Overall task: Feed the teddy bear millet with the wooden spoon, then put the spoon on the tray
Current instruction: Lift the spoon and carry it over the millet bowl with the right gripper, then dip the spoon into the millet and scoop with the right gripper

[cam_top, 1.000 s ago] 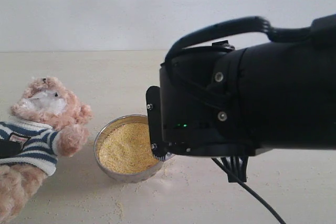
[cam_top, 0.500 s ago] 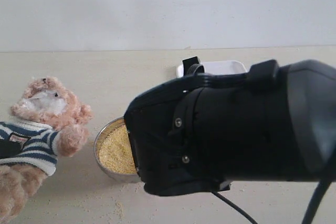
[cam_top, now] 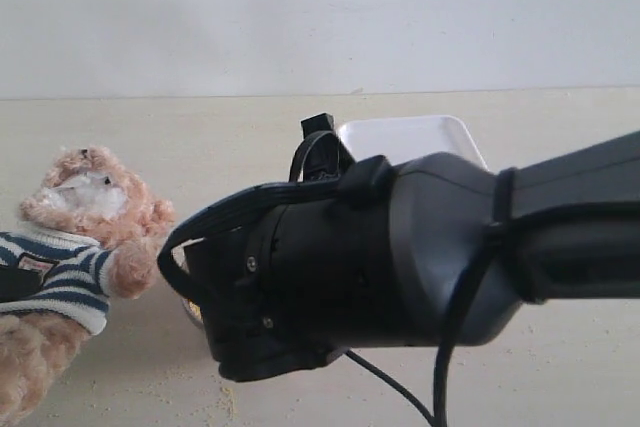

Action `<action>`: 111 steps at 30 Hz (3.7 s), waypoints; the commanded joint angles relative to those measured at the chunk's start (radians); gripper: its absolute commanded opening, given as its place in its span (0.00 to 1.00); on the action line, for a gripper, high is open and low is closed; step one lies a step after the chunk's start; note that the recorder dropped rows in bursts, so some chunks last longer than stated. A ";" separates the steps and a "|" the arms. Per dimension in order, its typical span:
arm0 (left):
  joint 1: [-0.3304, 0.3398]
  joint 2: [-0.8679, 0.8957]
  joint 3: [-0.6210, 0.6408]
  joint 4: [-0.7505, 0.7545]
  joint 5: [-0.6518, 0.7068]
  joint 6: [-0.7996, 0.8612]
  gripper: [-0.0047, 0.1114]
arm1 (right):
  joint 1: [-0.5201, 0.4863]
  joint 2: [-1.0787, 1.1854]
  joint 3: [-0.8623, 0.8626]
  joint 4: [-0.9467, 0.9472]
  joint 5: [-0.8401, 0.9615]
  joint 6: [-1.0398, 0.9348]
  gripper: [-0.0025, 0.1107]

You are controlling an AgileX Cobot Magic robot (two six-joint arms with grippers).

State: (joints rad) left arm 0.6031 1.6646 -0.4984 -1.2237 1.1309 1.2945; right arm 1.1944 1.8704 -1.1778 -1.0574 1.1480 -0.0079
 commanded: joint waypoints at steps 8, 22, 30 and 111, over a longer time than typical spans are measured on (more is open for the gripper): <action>0.003 -0.002 -0.003 -0.017 0.023 0.009 0.08 | 0.001 0.053 -0.011 -0.040 0.012 0.034 0.02; 0.003 -0.002 -0.003 -0.017 0.023 0.009 0.08 | 0.014 0.086 -0.011 0.002 0.017 0.055 0.02; 0.003 -0.002 -0.003 -0.017 0.023 0.009 0.08 | 0.014 0.084 -0.011 0.101 -0.001 0.049 0.02; 0.003 -0.002 -0.003 -0.017 0.020 0.009 0.08 | -0.286 -0.118 -0.227 0.919 0.052 -0.204 0.02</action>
State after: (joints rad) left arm 0.6031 1.6646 -0.4984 -1.2237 1.1309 1.2945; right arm 0.9163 1.7729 -1.3607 -0.1405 1.1812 -0.2048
